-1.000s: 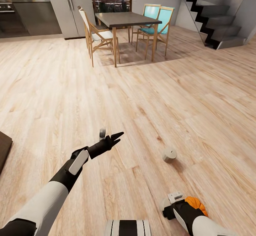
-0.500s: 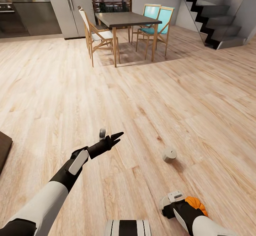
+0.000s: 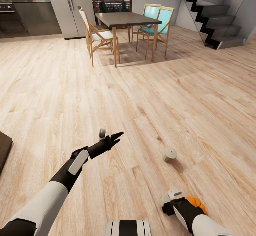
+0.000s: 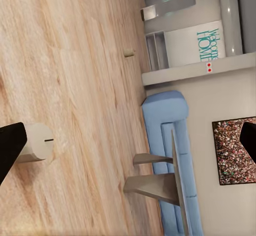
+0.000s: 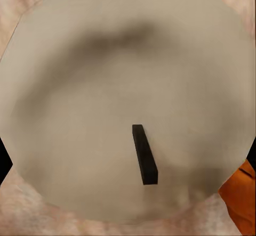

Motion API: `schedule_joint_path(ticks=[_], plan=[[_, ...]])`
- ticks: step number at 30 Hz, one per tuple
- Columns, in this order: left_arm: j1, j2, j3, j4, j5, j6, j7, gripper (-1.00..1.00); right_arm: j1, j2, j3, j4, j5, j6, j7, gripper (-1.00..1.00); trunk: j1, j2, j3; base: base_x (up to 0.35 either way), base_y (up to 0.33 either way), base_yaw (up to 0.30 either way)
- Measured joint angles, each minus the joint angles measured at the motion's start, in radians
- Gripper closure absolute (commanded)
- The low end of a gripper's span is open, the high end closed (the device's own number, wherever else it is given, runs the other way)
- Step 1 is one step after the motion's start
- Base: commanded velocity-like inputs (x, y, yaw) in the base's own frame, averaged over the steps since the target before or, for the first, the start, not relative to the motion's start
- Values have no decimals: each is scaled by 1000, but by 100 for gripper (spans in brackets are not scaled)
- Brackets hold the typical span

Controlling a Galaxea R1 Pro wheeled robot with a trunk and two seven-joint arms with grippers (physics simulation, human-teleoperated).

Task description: Place each of the two pumpkins and all three candles from the living room inside a cabinet in the living room (use any cabinet), then make sure every cabinet is closed, and position the cauldron so it is next to a table in the living room.

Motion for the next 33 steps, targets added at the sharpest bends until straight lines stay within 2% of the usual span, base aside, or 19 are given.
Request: schedule_joint_path(ticks=[4, 12, 23, 28, 31, 33], plan=[[0, 0, 0, -1, 0, 0, 0, -100, 0, 0, 0, -38, -1, 30, 0, 100, 0, 0, 0, 0, 0, 0], [0, 1, 0, -1, 0, 0, 0, -100, 0, 0, 0, -146, -1, 145, 1, 100, 0, 0, 0, 0, 0, 0], [0, 3, 7, -1, -2, -1, 0, -100, 0, 3, -1, -224, -3, 275, 1, 100, 0, 0, 0, 0, 0, 0], [0, 7, 8, -1, -2, -27, 0, -100, 0, 0, 0, -275, -3, 335, 5, 100, 0, 0, 0, 0, 0, 0], [0, 8, 8, -1, -3, -31, 0, -100, 0, -1, 1, -316, -6, 346, 25, 100, 0, 0, 0, 0, 0, 0], [0, 8, 8, -1, -3, -33, 0, -100, 0, -1, 1, -347, -11, 357, 71, 100, 0, 0, 0, 0, 0, 0]])
